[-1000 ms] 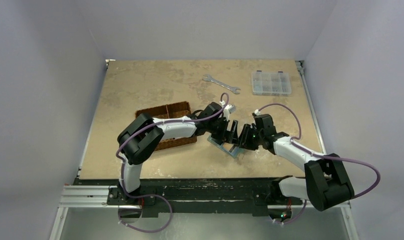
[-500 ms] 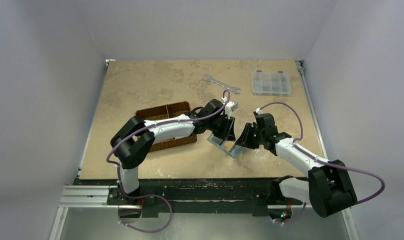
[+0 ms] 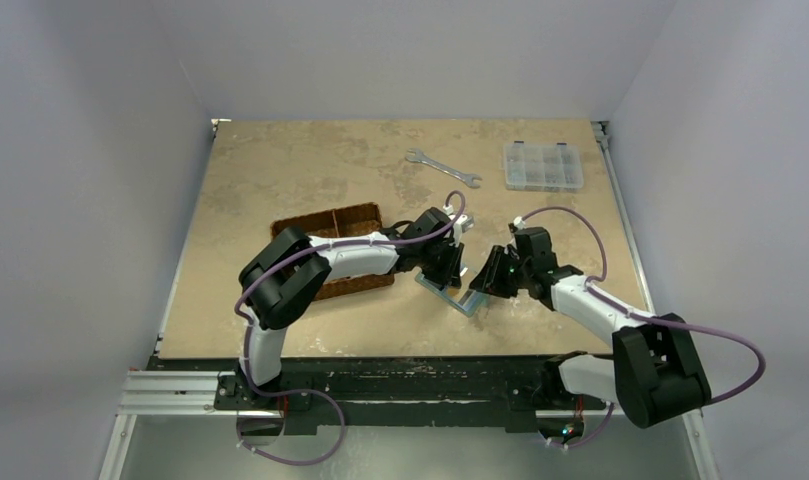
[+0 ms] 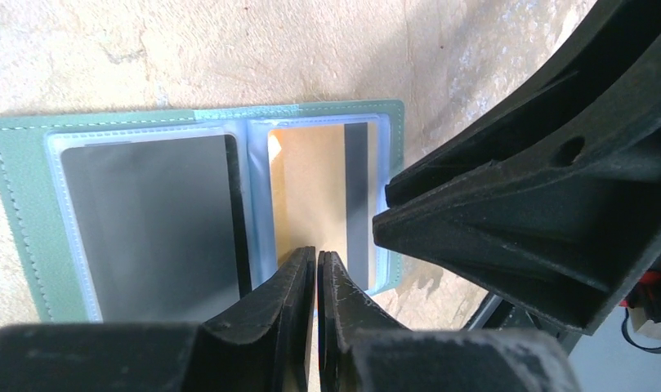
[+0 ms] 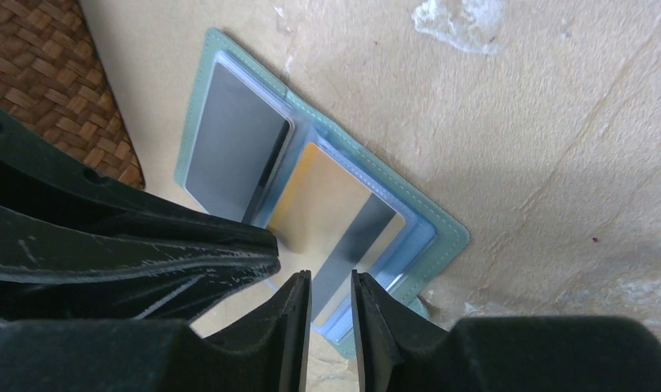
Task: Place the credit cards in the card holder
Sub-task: Insert the credit card into the card holder.
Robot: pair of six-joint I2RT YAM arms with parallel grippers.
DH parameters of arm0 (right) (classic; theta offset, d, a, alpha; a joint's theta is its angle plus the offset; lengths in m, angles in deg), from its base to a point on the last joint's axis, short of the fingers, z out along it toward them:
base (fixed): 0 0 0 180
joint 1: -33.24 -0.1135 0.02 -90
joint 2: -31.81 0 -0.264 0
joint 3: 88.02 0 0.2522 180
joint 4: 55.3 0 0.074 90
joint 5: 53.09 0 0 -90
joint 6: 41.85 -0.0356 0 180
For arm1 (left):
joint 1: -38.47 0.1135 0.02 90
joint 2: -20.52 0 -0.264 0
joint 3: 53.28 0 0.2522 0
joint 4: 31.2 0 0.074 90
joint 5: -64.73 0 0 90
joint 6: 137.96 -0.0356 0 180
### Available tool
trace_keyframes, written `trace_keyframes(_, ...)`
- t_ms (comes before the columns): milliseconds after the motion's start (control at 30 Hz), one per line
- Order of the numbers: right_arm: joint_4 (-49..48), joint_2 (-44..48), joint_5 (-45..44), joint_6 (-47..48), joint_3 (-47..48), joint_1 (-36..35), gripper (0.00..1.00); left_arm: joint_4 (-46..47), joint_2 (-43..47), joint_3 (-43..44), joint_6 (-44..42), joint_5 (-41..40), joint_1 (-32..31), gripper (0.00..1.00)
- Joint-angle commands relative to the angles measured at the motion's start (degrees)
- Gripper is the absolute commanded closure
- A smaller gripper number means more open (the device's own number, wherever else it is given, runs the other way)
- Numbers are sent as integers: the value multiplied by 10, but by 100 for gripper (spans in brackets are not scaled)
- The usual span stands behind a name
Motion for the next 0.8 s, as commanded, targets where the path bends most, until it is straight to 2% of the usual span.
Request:
trace_keyframes(0,-24,-3,21,-5,-13,2,66,9,1,2,-20,-24,0,90)
trace_keyframes(300,-40,9,31,-42,-39,8,58,15,-8,-16,-25,-43,1,93)
trace_keyframes(767,-42,20,41,-53,-41,11,58,27,-22,-36,-21,-39,3,95)
